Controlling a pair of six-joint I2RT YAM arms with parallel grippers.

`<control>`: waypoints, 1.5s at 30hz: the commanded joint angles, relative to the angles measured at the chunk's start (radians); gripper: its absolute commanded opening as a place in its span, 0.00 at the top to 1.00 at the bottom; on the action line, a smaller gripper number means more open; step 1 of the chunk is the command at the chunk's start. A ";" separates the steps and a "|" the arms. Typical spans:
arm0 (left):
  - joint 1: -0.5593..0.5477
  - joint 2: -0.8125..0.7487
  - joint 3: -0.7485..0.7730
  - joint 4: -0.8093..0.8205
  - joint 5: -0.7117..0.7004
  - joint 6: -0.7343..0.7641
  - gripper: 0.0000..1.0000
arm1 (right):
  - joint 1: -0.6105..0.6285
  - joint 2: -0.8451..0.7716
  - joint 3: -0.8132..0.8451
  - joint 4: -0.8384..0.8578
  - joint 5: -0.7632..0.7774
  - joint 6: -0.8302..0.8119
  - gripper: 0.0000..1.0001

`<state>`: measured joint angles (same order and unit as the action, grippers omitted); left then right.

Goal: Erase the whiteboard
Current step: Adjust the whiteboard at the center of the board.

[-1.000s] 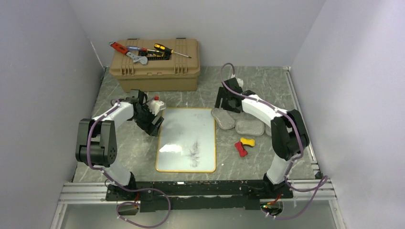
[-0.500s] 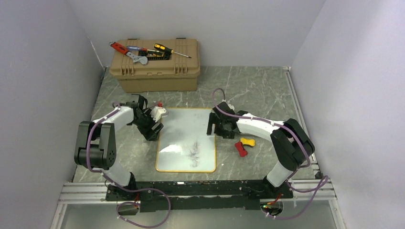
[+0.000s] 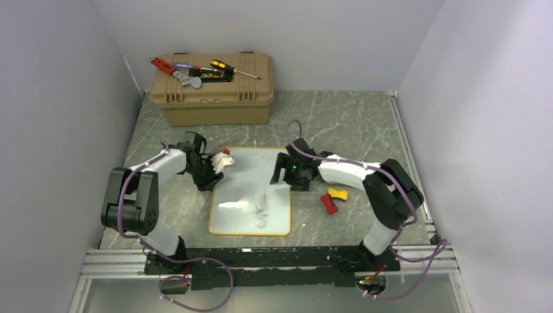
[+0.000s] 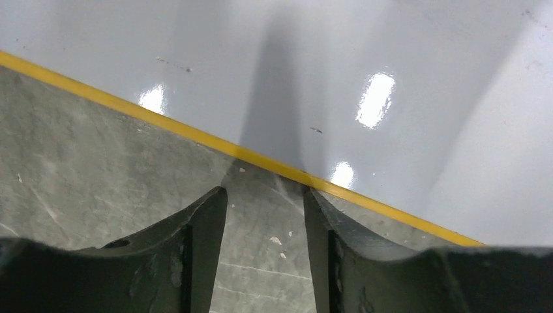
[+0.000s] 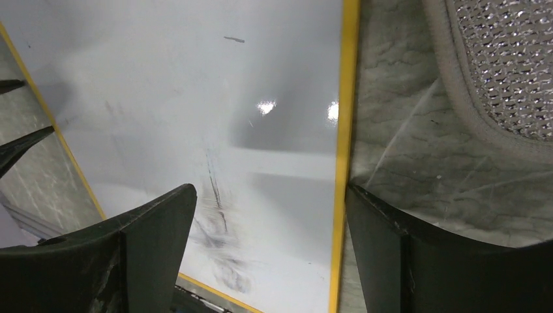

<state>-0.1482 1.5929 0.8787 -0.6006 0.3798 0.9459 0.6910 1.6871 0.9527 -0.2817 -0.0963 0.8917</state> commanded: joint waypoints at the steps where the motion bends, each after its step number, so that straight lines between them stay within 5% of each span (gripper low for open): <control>1: -0.037 0.012 -0.102 0.000 0.028 0.066 0.49 | 0.007 0.057 0.051 0.081 -0.141 0.057 0.12; 13: -0.066 0.047 -0.070 -0.023 0.045 0.047 0.75 | 0.008 -0.014 0.100 0.300 -0.341 0.199 0.12; 45: -0.280 0.123 0.082 -0.008 0.010 -0.118 0.80 | -0.010 -0.194 -0.046 0.347 -0.293 0.255 0.13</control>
<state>-0.3367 1.6619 0.9653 -0.7246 0.0898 0.8955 0.6548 1.5509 0.8719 -0.2001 -0.2241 1.0599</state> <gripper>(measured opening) 0.200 0.875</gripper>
